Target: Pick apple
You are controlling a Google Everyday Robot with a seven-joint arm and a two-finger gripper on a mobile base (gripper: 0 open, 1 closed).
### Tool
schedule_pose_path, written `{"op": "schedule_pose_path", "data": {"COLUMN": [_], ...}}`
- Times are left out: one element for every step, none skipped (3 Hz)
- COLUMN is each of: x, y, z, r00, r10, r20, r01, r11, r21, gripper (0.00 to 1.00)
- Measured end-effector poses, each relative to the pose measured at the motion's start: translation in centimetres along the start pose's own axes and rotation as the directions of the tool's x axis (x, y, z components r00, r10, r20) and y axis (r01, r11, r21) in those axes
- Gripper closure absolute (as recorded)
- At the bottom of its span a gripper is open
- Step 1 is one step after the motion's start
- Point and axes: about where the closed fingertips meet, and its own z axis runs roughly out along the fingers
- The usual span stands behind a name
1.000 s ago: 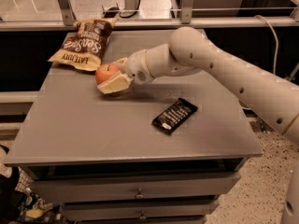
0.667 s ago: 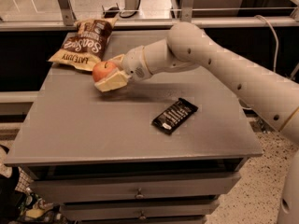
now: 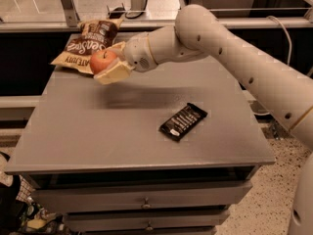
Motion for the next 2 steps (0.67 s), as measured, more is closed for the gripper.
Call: {"op": "schedule_pose_path", "data": {"x": [-1.4,-3.9], "y": [0.0,0.2], "z": [-0.6,-1.9], "r00": [0.999,0.995], "r10": [-0.037,-0.096], "r20": [0.013,0.017], "r01": [0.037,0.095], "r11": [0.9993,0.9953], "r21": [0.001,0.018], "gripper": [1.0,1.0]}}
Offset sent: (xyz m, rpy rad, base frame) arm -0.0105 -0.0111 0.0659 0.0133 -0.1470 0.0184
